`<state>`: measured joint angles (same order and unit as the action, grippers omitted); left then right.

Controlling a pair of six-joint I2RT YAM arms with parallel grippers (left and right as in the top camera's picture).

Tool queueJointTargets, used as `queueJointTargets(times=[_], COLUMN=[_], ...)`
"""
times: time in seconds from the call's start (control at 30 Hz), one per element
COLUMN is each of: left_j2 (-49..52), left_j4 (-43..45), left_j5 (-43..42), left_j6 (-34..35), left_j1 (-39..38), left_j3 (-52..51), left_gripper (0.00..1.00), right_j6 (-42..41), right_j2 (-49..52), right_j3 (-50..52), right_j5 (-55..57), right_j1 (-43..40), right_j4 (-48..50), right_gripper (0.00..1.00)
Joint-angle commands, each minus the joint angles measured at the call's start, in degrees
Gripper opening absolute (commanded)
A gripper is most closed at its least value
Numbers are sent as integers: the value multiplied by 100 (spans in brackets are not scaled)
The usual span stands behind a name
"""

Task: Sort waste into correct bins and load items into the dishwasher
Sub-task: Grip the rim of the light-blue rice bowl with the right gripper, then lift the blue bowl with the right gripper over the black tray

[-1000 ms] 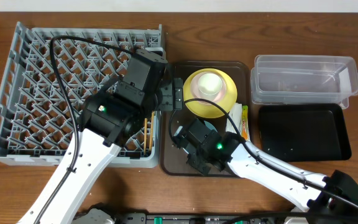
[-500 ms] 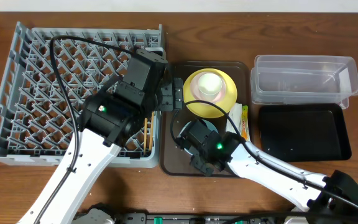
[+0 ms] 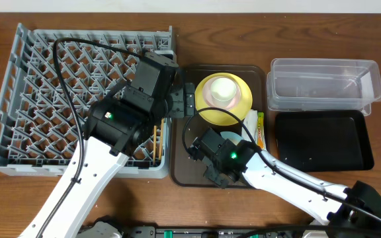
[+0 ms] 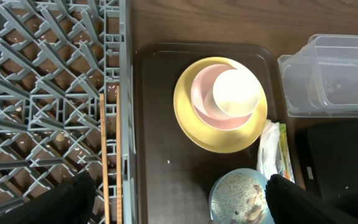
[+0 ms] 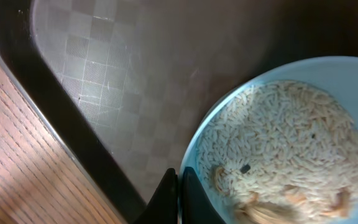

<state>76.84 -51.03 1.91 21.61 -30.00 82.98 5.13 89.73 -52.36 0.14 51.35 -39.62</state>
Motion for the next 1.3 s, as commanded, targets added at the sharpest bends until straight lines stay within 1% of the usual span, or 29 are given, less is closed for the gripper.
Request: queueJointTargets(times=[0.0, 0.27, 0.47, 0.53, 0.7, 0.87, 1.0, 1.17, 1.27], left_j2=[-11, -11, -11, -11, -11, -11, -11, -11, -11], left_j4=[-13, -13, -13, -13, -13, -13, -13, -13, -13], left_j5=[94, 94, 94, 94, 94, 94, 94, 94, 94], left_j6=[-11, -11, -11, -11, -11, -11, -11, -11, -11], left_j1=[15, 15, 15, 15, 15, 15, 15, 15, 15], left_j3=[50, 50, 50, 50, 50, 50, 50, 50, 52], left_gripper=[90, 91, 90, 90, 90, 90, 91, 91, 91], right_j6=[-201, -562, -1117, -1274, -1738, -2253, -2356, -2396, -2321], right_j2=[26, 4, -92, -173, -461, -960, -1410, -1937, -2170], right_j3=[-15, -229, -741, -966, -1458, -1532, -1532, -1532, -1530], right_j5=[-42, -22, 348, 400, 452, 348, 122, 17, -367], right_j1=[48, 39, 20, -26, -295, -944, -1661, -2778, -3646], right_j4=[116, 345, 271, 153, -507, -990, -1421, -1956, -2170], right_gripper=[1, 1, 1, 1, 1, 1, 1, 1, 1])
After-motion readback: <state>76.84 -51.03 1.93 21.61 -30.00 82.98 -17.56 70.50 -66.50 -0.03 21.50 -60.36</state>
